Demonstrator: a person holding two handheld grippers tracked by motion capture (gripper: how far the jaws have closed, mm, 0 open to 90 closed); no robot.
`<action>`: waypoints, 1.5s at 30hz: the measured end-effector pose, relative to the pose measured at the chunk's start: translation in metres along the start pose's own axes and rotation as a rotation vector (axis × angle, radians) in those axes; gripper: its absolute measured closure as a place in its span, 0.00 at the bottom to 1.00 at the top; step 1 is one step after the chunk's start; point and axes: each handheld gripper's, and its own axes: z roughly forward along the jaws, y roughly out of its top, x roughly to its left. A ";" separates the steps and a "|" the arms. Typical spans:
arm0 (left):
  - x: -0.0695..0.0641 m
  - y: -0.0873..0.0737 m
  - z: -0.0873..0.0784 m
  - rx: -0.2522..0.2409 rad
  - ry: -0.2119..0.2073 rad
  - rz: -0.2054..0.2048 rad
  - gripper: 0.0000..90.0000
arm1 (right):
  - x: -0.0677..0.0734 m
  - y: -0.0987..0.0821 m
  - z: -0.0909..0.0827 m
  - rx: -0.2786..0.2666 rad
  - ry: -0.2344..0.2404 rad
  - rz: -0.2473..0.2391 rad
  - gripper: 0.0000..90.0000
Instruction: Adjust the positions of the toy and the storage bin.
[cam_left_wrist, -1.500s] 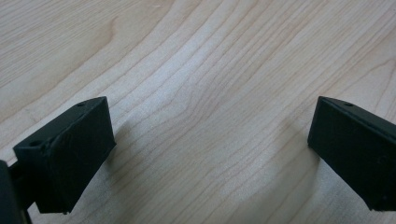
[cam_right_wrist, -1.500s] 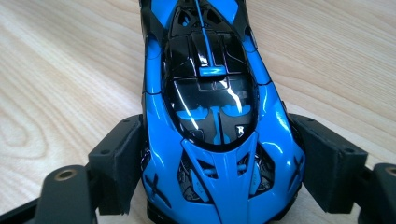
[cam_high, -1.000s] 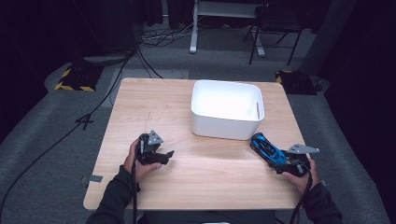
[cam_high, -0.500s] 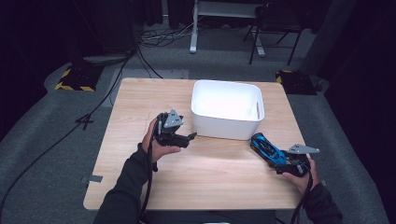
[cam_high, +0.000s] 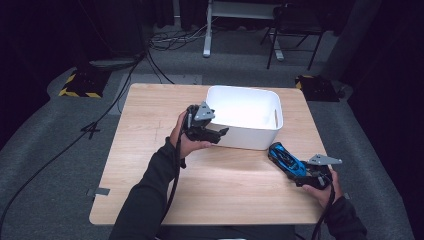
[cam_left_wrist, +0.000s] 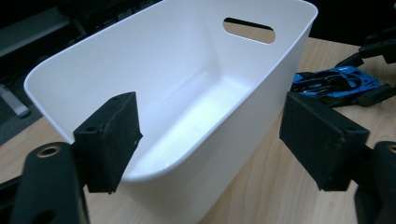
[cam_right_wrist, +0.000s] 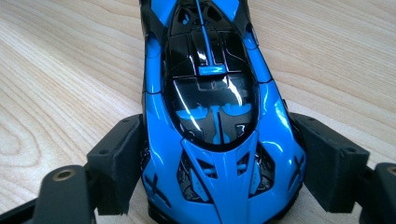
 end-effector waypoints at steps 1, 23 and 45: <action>0.000 0.000 0.000 0.000 0.000 0.000 0.27 | 0.000 0.000 0.000 0.000 0.000 0.000 0.25; -0.023 0.019 0.074 0.158 -0.126 0.077 0.45 | -0.001 -0.001 0.000 -0.004 0.004 -0.004 0.25; -0.025 0.010 0.039 0.164 -0.275 0.168 0.84 | -0.001 -0.001 0.000 -0.005 0.006 -0.007 0.25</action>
